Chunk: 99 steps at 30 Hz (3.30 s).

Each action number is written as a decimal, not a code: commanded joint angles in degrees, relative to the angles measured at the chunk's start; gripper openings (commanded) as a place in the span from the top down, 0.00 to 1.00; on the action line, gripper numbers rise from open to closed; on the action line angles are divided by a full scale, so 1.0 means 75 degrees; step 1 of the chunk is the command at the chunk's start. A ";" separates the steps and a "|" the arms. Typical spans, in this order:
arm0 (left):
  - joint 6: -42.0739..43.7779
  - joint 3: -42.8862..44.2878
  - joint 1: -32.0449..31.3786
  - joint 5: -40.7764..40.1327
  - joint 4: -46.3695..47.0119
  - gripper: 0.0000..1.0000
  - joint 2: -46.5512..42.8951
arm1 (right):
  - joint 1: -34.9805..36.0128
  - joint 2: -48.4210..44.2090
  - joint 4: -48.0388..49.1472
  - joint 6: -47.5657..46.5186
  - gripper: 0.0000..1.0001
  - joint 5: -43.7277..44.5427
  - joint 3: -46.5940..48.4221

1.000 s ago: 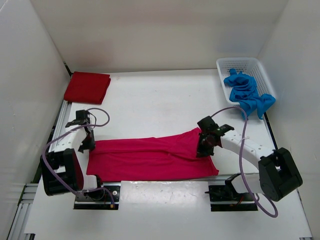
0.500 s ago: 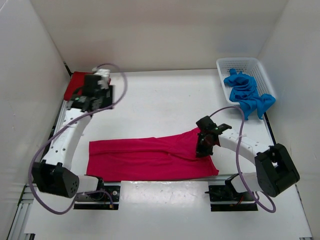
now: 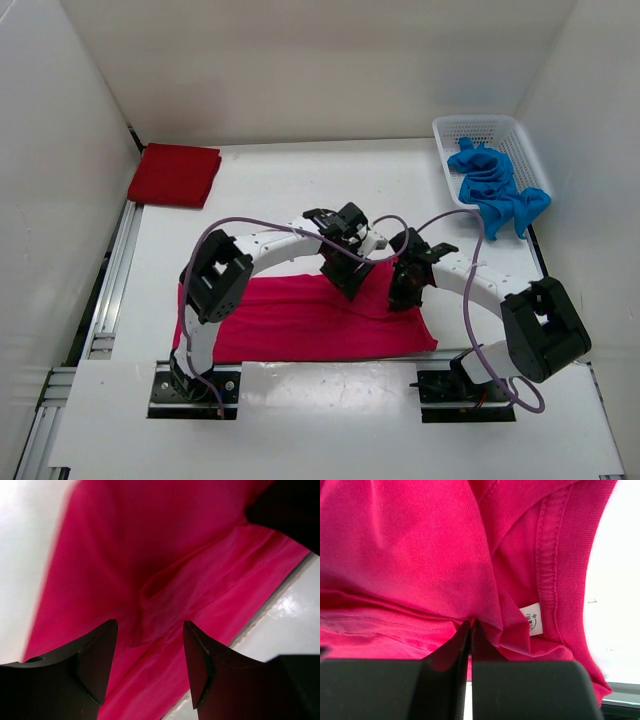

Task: Fold and stack the t-shirts
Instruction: Fold the other side of the tshirt into a rectangle

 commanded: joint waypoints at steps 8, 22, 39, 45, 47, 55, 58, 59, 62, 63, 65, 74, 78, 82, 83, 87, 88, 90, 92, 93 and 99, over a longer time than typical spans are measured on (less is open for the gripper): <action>-0.0001 0.0294 -0.0271 0.0167 0.0811 0.36 -0.0094 | -0.0047 0.0079 0.0281 0.0213 1.00 0.0086 0.0090; -0.0001 0.0283 -0.0364 -0.0009 0.0812 0.44 0.0293 | -0.0047 0.0009 0.0212 0.0213 1.00 0.0086 0.0242; -0.0001 0.0131 -0.0364 0.0084 0.0331 0.90 -0.0234 | -0.0047 -0.0203 -0.0116 -0.0020 1.00 0.0226 0.0616; -0.0001 -0.0419 -0.0107 0.0249 -0.0009 0.90 -0.1405 | 0.0492 -0.1092 -0.1007 -0.0303 1.00 0.1023 0.1133; -0.0001 -0.0630 -0.0199 0.0249 -0.0009 0.90 -0.1570 | 0.0667 -0.1432 -0.1077 -0.0303 1.00 0.0930 0.0923; -0.0001 -0.1393 -0.0435 0.0250 0.0249 0.90 -0.1302 | 0.0668 -0.1481 0.0220 -0.0032 1.00 0.0859 -0.0355; -0.0001 -0.1393 -0.0435 0.0061 0.0402 0.88 -0.1219 | 0.0668 -0.1035 0.0468 -0.0196 1.00 0.0859 -0.0180; -0.0001 -0.1393 -0.0435 0.0061 0.0402 0.87 -0.1219 | 0.0668 -0.0965 0.0469 -0.0197 1.00 0.0859 -0.0180; -0.0001 -0.1463 -0.0435 0.0061 0.0483 0.87 -0.1219 | 0.0668 -0.0964 0.0668 -0.0279 1.00 0.0859 -0.0366; -0.0001 -0.1463 -0.0435 0.0061 0.0484 0.90 -0.1219 | 0.0668 -0.1080 0.0668 -0.0279 1.00 0.0859 -0.0460; -0.0001 -0.1638 -0.0435 -0.0009 0.0554 0.90 -0.1288 | 0.0739 -0.1419 0.0750 -0.0175 1.00 0.0789 -0.0776; -0.0001 -0.2212 -0.0808 0.0353 0.0531 0.78 -0.1430 | 0.0739 -0.2474 0.0693 -0.0244 0.81 0.0168 -0.1691; -0.0001 -0.2424 -0.1231 0.0425 0.0448 0.73 -0.1289 | 0.0809 -0.3095 -0.0067 -0.0455 0.78 -0.0020 -0.1762; -0.0001 -0.2494 -0.1325 0.0284 0.0448 0.70 -0.1289 | 0.0809 -0.4160 -0.0375 -0.0525 0.74 -0.0020 -0.1668; -0.0001 -0.2494 -0.1325 0.0284 0.0448 0.66 -0.1370 | 0.0809 -0.4303 -0.0375 -0.0525 0.72 -0.0020 -0.1598; -0.0001 -0.2342 -0.1325 0.0086 0.0448 0.43 -0.1651 | 0.0809 -0.4422 0.0467 -0.0525 0.73 -0.0218 -0.1516; -0.0001 -0.2272 -0.1325 0.0085 0.0448 0.43 -0.1722 | 0.0809 -0.4166 0.0852 -0.0525 0.76 -0.0289 -0.1516; -0.0001 -0.2272 -0.1325 0.0003 0.0332 0.43 -0.1990 | 0.0809 -0.3814 0.1182 -0.0362 0.88 -0.0289 -0.1318; -0.0001 -0.2272 -0.1325 0.0003 -0.0042 0.43 -0.2249 | 0.0809 -0.3228 0.1826 -0.0361 1.00 -0.0289 -0.1224; -0.0001 -0.2272 -0.1325 0.0107 -0.0148 0.43 -0.2633 | 0.0809 -0.2820 0.2037 -0.0361 1.00 -0.0289 -0.1130; -0.0001 -0.2377 -0.0506 0.0238 -0.0793 0.43 -0.3749 | 0.0809 -0.1716 0.3317 -0.0643 1.00 -0.0933 -0.0720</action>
